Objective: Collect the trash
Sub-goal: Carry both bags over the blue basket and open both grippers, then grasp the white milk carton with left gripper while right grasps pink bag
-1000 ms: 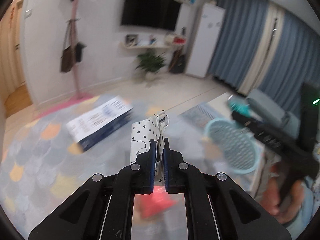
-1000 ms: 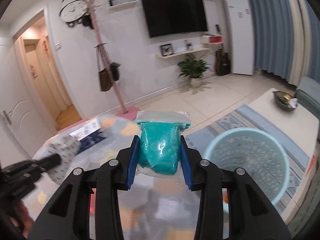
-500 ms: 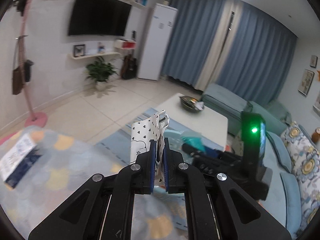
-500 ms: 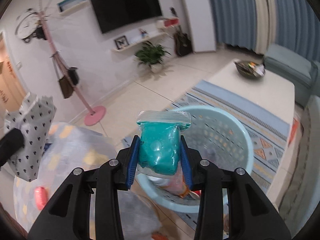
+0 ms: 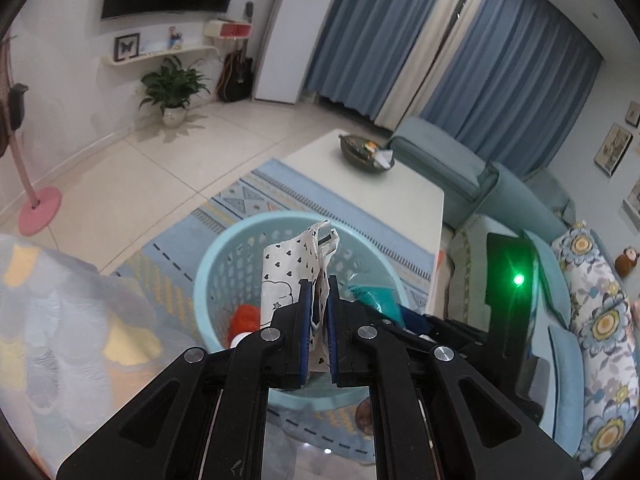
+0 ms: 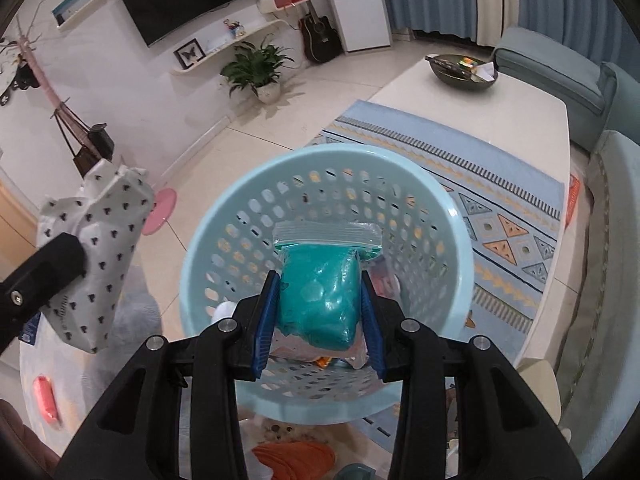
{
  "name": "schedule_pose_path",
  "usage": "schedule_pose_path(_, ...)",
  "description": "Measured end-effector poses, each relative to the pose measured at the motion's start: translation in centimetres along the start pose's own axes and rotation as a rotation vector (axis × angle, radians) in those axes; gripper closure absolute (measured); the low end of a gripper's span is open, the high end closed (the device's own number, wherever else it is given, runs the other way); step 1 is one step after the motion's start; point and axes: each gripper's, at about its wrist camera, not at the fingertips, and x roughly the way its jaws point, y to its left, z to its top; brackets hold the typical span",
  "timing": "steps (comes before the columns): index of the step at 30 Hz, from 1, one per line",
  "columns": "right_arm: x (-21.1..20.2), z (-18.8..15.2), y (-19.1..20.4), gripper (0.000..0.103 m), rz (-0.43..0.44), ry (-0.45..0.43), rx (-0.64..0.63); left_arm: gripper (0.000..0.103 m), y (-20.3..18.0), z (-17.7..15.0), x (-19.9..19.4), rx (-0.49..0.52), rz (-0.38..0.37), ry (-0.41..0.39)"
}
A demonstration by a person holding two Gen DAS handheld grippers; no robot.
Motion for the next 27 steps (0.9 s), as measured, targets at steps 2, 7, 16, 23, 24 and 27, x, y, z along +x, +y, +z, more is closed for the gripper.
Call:
schedule_pose_path(2,0.1,0.1,-0.3,0.066,-0.007,-0.001,0.004,0.096,-0.2,0.1,0.4,0.026,0.017,0.016)
schedule_pose_path(7,0.2,0.1,-0.9,0.054,-0.010,0.009,0.024,0.060,-0.1,0.4,0.5,0.016,0.027,0.013)
schedule_pose_path(16,-1.4,0.0,0.0,0.046,0.011,-0.014,0.005,0.044,0.6,-0.6,-2.0,-0.006,0.020,-0.022)
schedule_pose_path(23,-3.4,-0.2,3.1,0.046,0.046,-0.042,-0.050,0.044,1.2,-1.2,-5.6,-0.018,0.009,-0.091)
schedule_pose_path(24,-3.8,-0.3,3.6,0.046,0.052,-0.047,-0.059,0.044,1.4,-1.5,-6.5,-0.019,0.008,-0.104)
schedule_pose_path(27,-5.2,-0.4,5.5,0.046,0.076,-0.067,-0.100,0.044,2.0,-2.1,-8.3,-0.031,0.011,-0.135)
